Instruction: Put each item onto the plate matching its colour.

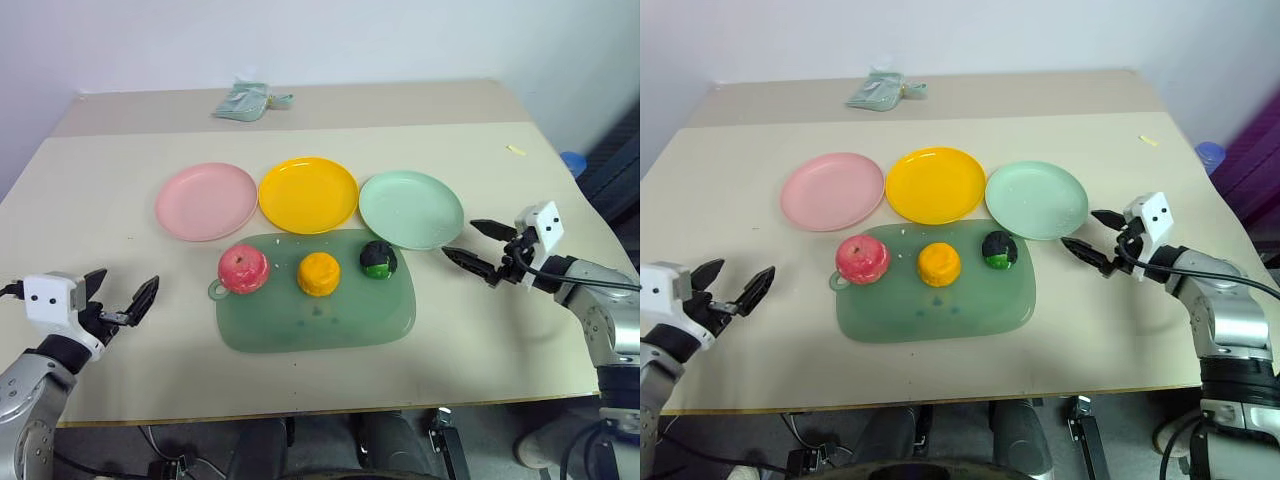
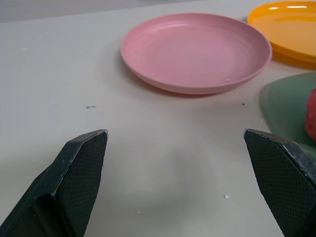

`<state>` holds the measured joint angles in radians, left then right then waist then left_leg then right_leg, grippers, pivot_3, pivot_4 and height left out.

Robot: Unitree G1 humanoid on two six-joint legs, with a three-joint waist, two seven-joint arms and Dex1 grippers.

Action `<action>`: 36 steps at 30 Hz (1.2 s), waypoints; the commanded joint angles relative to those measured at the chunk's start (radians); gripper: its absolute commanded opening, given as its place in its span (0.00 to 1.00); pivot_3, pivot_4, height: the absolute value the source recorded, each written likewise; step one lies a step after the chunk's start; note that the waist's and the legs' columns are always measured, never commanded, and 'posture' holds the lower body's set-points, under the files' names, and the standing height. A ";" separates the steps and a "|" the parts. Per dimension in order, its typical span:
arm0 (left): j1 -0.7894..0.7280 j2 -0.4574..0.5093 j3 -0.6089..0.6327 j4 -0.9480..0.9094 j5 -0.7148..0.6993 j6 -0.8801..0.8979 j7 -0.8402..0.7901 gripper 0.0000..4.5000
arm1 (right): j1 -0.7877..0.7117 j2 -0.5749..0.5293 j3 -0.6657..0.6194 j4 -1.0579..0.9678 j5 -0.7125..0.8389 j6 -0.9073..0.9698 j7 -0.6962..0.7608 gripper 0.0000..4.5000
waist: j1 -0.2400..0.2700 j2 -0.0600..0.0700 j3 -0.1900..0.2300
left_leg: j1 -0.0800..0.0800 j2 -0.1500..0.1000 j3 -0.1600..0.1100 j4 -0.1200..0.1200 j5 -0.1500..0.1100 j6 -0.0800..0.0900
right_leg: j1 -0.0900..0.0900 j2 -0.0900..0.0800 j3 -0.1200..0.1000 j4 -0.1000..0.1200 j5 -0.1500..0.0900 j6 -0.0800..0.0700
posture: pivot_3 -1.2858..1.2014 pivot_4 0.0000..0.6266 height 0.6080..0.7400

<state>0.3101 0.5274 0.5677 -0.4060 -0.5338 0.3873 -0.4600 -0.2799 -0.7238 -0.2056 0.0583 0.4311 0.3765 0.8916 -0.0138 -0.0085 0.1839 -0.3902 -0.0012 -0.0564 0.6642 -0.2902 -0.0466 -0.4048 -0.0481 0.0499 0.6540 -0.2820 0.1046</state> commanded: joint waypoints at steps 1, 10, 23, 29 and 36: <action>0.008 -0.003 0.031 -0.036 -0.008 -0.006 0.007 1.00 | -0.033 0.006 -0.003 -0.080 0.020 0.044 -0.032 0.99 | 0.001 0.000 0.000 | 0.000 0.000 0.000 0.000 0.000 0.000 | 0.000 0.000 0.000 0.000 0.000 0.000 | 0.52 0.24 1.00; -0.011 0.006 0.028 -0.031 -0.015 0.003 0.009 1.00 | -0.043 0.022 -0.008 -0.169 0.036 0.120 -0.098 0.99 | 0.000 0.000 0.000 | 0.000 -0.001 0.000 0.000 0.000 0.000 | 0.000 0.000 0.000 0.000 0.000 0.000 | 0.52 0.24 1.00; -0.179 0.029 0.034 0.018 -0.137 0.067 0.015 1.00 | 0.015 0.035 -0.065 -0.243 0.077 0.131 -0.153 0.99 | 0.003 0.000 0.000 | 0.000 -0.001 0.000 0.000 0.000 0.000 | 0.000 0.000 0.000 0.000 0.000 0.000 | 0.52 0.24 1.00; -0.306 0.102 -0.078 0.027 -0.166 0.138 -0.069 1.00 | 0.076 0.022 -0.104 -0.367 0.180 0.192 -0.121 0.99 | 0.001 0.000 0.000 | 0.000 -0.001 0.000 0.000 0.000 0.000 | 0.000 0.000 0.000 0.000 0.000 0.000 | 0.52 0.24 1.00; -0.375 0.192 -0.306 0.003 -0.122 0.161 -0.255 1.00 | 0.185 0.019 -0.083 -0.488 0.242 0.229 -0.080 0.99 | -0.002 0.000 0.000 | 0.000 -0.001 -0.001 0.000 0.000 0.000 | 0.000 0.001 0.000 0.000 0.000 0.000 | 0.52 0.24 1.00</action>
<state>-0.0552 0.6990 0.2858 -0.3753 -0.6762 0.5596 -0.6779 -0.0992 -0.7056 -0.2786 -0.3943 0.6537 0.6114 0.8099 -0.0153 -0.0087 0.1838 -0.3905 -0.0022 -0.0569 0.6644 -0.2902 -0.0465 -0.4046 -0.0470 0.0496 0.6540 -0.2820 0.1047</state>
